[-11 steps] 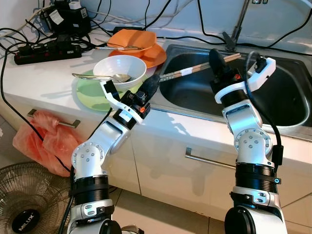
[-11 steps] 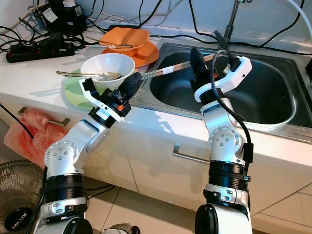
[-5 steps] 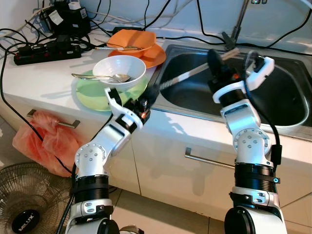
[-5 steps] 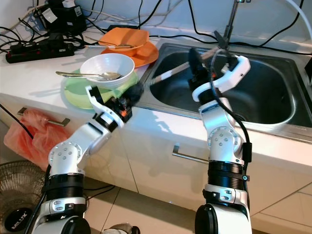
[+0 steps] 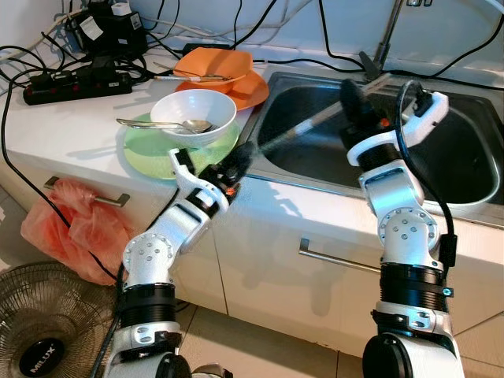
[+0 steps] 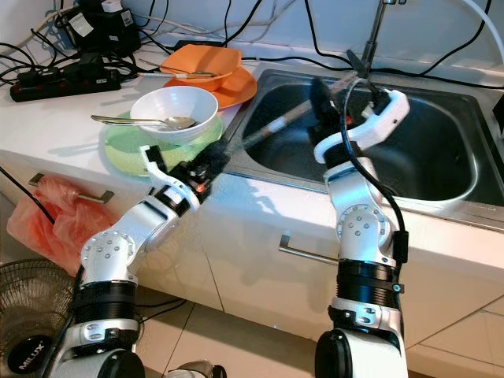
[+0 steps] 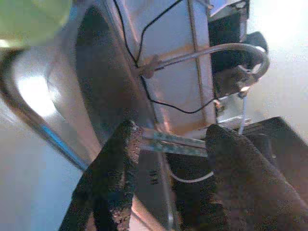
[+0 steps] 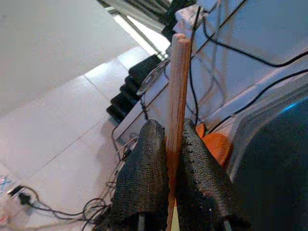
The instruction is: Kitchen organization
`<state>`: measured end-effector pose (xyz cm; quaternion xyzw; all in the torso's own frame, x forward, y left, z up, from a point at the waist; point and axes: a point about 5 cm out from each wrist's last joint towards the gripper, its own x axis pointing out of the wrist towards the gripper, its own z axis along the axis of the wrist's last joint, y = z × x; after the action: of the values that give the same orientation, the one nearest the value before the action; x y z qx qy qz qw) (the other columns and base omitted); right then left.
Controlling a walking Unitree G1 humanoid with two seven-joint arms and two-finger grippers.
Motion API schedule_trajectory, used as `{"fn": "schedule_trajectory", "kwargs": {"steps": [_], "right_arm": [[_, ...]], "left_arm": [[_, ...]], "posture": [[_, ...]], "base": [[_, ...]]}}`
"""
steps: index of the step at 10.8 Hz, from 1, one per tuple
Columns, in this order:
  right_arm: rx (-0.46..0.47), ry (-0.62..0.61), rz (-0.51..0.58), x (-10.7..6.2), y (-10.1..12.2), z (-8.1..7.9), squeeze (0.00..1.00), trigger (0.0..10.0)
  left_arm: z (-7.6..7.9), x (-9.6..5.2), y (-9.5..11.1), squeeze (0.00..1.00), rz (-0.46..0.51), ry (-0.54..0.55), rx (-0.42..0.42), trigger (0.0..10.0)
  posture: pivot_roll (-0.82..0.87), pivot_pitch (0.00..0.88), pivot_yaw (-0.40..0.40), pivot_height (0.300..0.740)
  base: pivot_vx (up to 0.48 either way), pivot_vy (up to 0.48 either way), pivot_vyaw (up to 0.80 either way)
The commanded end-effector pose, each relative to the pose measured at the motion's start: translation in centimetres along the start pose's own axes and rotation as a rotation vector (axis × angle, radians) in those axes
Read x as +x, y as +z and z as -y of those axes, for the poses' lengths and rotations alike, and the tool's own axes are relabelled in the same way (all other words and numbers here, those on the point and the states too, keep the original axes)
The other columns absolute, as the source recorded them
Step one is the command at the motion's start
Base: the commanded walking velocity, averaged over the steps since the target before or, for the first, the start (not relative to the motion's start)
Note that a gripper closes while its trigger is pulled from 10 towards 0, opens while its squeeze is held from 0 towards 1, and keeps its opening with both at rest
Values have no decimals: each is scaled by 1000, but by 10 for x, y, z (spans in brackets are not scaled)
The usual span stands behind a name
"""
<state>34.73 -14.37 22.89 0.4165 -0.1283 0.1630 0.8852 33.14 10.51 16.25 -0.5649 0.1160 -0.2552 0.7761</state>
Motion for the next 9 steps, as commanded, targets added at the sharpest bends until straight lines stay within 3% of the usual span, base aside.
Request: {"fn": "schedule_trajectory", "kwargs": {"steps": [1,2,3,4,5,6,7,8,9], "right_arm": [[-21,-42,5,-2,0,6,0,0],[-66,-74,13,-2,-1,9,0,0],[-131,-96,22,-2,0,12,0,0],[-260,-128,41,-2,2,15,0,0],[-374,-178,77,1,8,19,0,0],[-435,-200,94,3,12,21,0,0],[-545,-242,116,6,18,26,0,3529],[-623,-239,108,10,18,27,0,8235],[-685,-249,79,11,15,31,0,10000]], "left_arm": [[8,2,0,1000,-30,-32,81,10000],[12,1,-1,1000,-69,-52,182,10000],[16,1,-2,1000,-76,-61,213,10000],[16,0,-1,1000,-96,-61,301,10000],[19,-1,-5,1000,-134,-65,442,10000],[21,-1,-9,1000,-151,-76,505,10000],[23,-1,-13,1000,-162,-76,583,10000],[23,-1,-16,1000,-163,-67,612,10000],[22,-1,-18,1000,-170,-63,658,10000]], "posture": [[166,27,57,740],[166,27,57,740],[166,27,57,740],[166,27,57,740],[175,31,54,740],[175,31,54,740],[180,33,51,740],[182,34,51,740],[183,35,51,740]], "base": [[0,0,0],[0,0,0],[0,0,0],[0,0,0],[0,0,0],[0,0,0],[0,0,0],[0,0,0],[0,0,0]]}}
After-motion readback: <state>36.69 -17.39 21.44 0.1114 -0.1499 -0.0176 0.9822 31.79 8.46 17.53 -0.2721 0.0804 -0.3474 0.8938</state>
